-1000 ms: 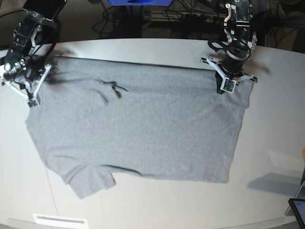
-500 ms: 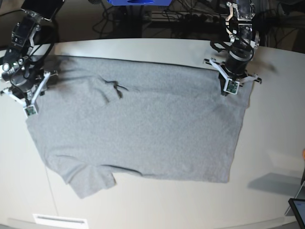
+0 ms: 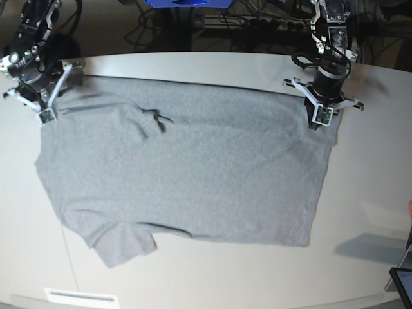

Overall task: Fold the T-shirt properly
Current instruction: 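Adjust both grippers' grip on the shoulder corners, pulling the collar edge taut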

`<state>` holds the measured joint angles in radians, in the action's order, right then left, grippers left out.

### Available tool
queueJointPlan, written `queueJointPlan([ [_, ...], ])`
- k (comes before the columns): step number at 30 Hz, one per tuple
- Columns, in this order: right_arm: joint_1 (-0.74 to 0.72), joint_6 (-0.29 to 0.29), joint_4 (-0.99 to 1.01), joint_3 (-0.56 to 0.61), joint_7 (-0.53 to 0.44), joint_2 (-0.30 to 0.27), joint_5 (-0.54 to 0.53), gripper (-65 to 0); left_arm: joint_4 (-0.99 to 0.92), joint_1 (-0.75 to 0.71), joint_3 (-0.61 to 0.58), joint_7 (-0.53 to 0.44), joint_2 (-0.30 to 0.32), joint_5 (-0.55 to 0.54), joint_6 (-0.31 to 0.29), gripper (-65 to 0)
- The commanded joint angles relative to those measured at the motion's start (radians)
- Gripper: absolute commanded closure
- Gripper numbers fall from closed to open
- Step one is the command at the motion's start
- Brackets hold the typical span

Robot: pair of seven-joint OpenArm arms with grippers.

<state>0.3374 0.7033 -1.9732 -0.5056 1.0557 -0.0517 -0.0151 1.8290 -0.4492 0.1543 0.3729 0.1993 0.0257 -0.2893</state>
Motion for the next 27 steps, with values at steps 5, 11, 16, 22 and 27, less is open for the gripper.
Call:
queueJointPlan([
  [5, 0.002, -0.005, -0.015, -0.003, -0.015, -0.004, -0.003, -3.5, 0.013, 0.008, 0.004, -0.024, -0.001, 0.007, 0.009, -2.7],
  [11, 0.004, -0.005, 0.041, -0.003, -0.012, -0.004, -0.003, -0.9, -0.028, 0.014, 0.004, -0.024, -0.001, 0.007, 0.009, -2.7],
  [16, -0.001, -0.005, 0.116, -0.003, -0.021, -0.004, -0.003, -0.9, -0.028, 0.016, 0.006, -0.024, -0.001, 0.007, 0.009, -2.7],
  [22, -0.002, -0.005, 0.068, -0.006, -0.013, -0.012, -0.003, -0.9, -0.027, 0.016, 0.006, -0.024, -0.001, 0.007, 0.009, -2.7],
  [27, -0.001, -0.005, -0.012, -0.008, -0.015, -0.015, -0.001, -0.9, -0.024, 0.016, 0.006, -0.024, -0.001, 0.007, 0.009, -2.7],
])
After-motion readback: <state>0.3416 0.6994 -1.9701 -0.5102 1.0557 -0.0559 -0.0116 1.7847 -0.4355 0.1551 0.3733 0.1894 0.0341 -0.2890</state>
